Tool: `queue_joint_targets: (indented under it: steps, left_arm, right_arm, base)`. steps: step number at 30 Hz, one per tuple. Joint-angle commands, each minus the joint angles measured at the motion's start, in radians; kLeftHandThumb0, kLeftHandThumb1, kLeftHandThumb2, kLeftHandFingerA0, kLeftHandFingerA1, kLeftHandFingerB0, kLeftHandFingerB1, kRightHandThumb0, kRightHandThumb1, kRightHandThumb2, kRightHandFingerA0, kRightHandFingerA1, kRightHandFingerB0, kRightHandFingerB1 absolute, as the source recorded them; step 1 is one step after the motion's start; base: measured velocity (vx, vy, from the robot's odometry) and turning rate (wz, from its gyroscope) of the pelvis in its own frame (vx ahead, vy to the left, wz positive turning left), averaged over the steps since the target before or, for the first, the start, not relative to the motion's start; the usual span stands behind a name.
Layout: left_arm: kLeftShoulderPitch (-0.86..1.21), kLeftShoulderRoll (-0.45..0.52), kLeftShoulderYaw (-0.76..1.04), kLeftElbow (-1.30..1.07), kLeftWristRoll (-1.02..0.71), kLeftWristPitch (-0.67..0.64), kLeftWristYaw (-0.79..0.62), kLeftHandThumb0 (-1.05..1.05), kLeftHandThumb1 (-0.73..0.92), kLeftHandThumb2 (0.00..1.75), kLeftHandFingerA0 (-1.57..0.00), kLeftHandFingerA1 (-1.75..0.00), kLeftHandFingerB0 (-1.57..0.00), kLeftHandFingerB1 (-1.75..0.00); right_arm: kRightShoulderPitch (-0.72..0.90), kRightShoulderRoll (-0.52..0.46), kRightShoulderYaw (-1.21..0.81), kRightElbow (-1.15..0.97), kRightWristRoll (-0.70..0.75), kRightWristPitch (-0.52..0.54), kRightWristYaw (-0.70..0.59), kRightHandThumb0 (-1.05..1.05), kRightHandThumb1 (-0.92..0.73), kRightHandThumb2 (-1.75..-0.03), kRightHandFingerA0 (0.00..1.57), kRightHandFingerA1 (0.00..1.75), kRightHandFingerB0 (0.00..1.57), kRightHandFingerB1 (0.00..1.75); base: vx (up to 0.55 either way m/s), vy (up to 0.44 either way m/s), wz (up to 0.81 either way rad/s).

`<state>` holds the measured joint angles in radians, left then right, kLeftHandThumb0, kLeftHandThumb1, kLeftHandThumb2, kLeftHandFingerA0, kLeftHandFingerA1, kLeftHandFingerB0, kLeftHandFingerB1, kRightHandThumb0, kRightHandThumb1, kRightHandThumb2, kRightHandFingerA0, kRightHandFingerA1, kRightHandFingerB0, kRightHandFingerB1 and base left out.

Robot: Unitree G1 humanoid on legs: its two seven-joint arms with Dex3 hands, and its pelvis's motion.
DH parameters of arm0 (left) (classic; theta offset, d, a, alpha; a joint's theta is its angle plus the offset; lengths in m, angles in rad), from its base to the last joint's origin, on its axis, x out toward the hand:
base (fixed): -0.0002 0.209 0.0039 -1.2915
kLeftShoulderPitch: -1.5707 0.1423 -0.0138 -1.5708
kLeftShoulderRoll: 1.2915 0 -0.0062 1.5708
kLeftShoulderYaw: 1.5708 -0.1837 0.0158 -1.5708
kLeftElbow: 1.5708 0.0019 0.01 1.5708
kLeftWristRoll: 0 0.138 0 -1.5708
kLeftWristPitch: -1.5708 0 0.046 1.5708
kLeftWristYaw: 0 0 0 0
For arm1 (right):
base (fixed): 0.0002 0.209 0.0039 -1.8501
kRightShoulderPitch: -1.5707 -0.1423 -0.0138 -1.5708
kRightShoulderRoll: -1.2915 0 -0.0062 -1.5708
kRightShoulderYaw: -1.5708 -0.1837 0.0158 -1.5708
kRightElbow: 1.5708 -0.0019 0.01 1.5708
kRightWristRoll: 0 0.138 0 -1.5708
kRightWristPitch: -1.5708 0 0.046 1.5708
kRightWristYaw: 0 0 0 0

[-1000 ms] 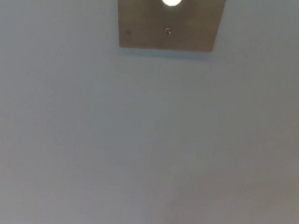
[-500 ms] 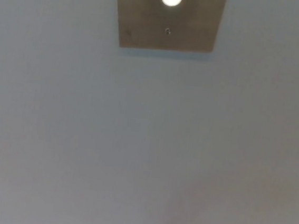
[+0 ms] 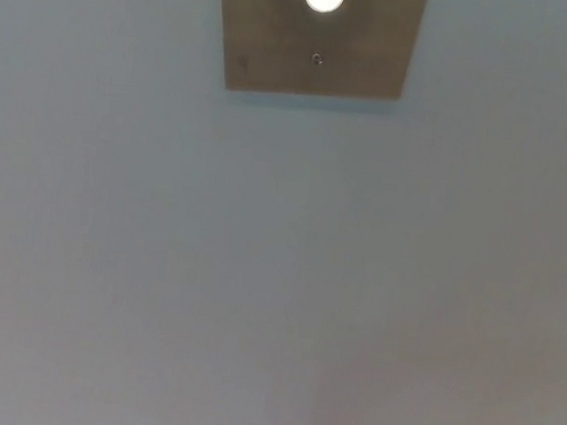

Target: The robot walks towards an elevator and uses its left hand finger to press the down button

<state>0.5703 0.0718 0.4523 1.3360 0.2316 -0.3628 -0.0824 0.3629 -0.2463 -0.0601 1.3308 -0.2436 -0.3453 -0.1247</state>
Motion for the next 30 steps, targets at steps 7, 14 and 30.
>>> queue_joint_targets:
  steps: [7,14,30]
  left_arm:
    - [0.04,-0.005,-0.067,-0.007,-0.062,-0.086,0.046,-0.47,0.63,0.59,-0.64,-0.52,-0.65,-0.48]
    - [0.025,-0.001,-0.094,0.002,-0.087,-0.043,0.052,-0.48,0.62,0.59,-0.63,-0.5,-0.64,-0.47]
    - [0.028,0.01,-0.168,0.006,-0.102,-0.033,0.061,-0.5,0.64,0.59,-0.6,-0.5,-0.59,-0.45]
  right_arm:
    - [0.038,0.003,-0.014,-0.003,0.028,-0.039,-0.016,-0.61,-0.52,-0.56,0.41,0.51,0.37,0.34]
    - [0.037,0.007,-0.007,0.003,0.03,-0.04,-0.014,-0.6,-0.41,-0.78,0.35,0.56,0.32,0.46]
    - [0.035,0.004,0.031,0.011,0.015,-0.044,-0.042,-0.53,-0.51,-0.56,0.45,0.48,0.45,0.35]
  base:
    - [0.0,0.0,0.0]
    - [0.0,0.0,0.0]
    - [0.0,0.0,0.0]
